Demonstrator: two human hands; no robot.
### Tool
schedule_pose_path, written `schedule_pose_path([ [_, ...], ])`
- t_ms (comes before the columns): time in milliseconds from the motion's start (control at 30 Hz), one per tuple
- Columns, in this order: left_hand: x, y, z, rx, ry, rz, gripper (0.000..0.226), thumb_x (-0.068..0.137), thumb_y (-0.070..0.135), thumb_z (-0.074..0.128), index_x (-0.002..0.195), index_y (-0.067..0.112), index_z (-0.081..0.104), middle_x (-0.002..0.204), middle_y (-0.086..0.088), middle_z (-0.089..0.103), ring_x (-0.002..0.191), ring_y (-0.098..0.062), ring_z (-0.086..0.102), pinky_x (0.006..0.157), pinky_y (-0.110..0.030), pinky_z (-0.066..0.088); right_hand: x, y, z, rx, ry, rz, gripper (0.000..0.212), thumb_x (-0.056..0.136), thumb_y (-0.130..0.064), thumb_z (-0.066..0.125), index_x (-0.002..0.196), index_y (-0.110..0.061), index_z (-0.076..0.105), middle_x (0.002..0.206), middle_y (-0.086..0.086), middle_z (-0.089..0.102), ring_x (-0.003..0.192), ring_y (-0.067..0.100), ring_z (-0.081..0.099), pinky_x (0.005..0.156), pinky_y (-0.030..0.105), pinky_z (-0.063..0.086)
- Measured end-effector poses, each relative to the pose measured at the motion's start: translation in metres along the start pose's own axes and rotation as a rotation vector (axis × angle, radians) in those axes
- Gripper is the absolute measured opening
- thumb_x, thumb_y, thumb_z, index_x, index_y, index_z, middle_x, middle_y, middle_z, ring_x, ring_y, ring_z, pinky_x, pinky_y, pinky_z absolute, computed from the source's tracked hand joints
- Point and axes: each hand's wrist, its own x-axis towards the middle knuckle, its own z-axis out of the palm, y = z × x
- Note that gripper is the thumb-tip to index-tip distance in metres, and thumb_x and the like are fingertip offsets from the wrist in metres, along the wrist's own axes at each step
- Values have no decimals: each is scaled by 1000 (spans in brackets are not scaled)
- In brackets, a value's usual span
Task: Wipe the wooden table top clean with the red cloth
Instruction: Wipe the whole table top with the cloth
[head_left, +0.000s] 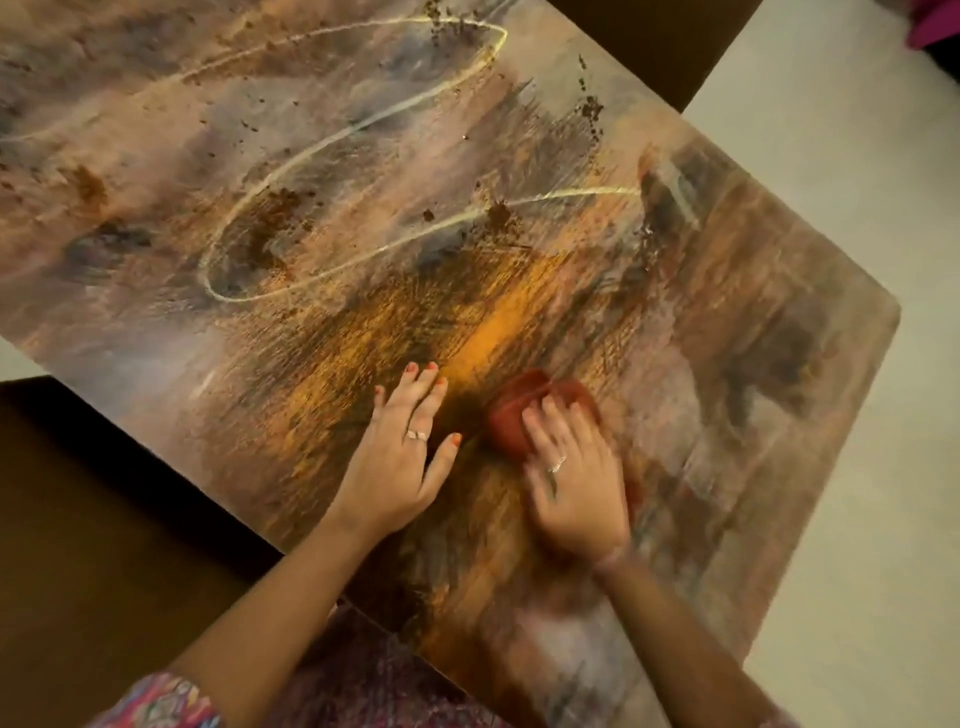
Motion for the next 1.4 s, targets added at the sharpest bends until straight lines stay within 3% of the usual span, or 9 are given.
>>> schedule_pose_path([
  [233,43,0,7,126,-70,165,57,97,37,39,142,2,38,148,-15,37,143,-25,18,114,-45,4,152,103,-43,68,246,884,52,102,-38,32,152,-25,27,160,2,22,149,26,15,118,47,18],
  [300,53,-2,7,134,-49,154,58,96,38,39,141,1,38,148,-15,36,143,-27,20,115,-45,5,134,59,-19,16,266,777,54,100,-40,30,152,-25,27,160,2,24,148,27,16,116,47,21],
  [400,70,-3,7,144,-18,142,61,95,40,35,140,-1,39,147,-17,38,142,-29,23,115,-47,7,56,-10,8,-16,122,209,55,98,-43,32,151,-28,29,159,-1,27,148,26,19,114,44,23],
  [500,85,-3,8,140,-15,152,61,95,41,34,141,1,38,148,-16,36,142,-27,23,115,-46,7,39,5,1,22,-15,-66,55,97,-46,35,150,-34,27,159,-6,25,148,21,17,115,40,20],
  [800,120,4,18,225,-64,254,62,97,43,30,144,3,34,149,-16,34,142,-28,24,116,-44,9,261,83,-51,58,147,582,52,100,-39,34,151,-30,28,160,-5,22,148,22,16,119,42,17],
  [1000,121,3,25,214,93,316,71,93,45,43,143,-1,26,149,-22,27,141,-32,20,116,-49,15,162,21,-13,-16,-41,-220,55,95,-38,33,149,-29,34,158,-7,28,147,21,22,116,42,22],
  [1067,123,3,27,229,86,340,72,94,48,40,145,1,21,150,-19,22,143,-29,16,116,-49,15,180,48,-29,-14,-95,-324,55,95,-39,33,148,-30,34,157,-6,29,146,21,24,116,40,21],
  [1300,133,5,29,316,1,319,73,97,52,30,148,2,15,154,-18,20,145,-28,12,116,-48,9,281,134,-68,88,150,670,53,101,-38,32,152,-28,25,161,-2,18,149,25,12,120,46,13],
  [1400,132,5,29,328,-3,281,75,97,54,29,148,2,14,155,-18,18,145,-27,9,116,-47,9,264,79,-43,36,110,272,53,99,-39,37,150,-29,31,159,-2,25,148,23,17,118,43,12],
])
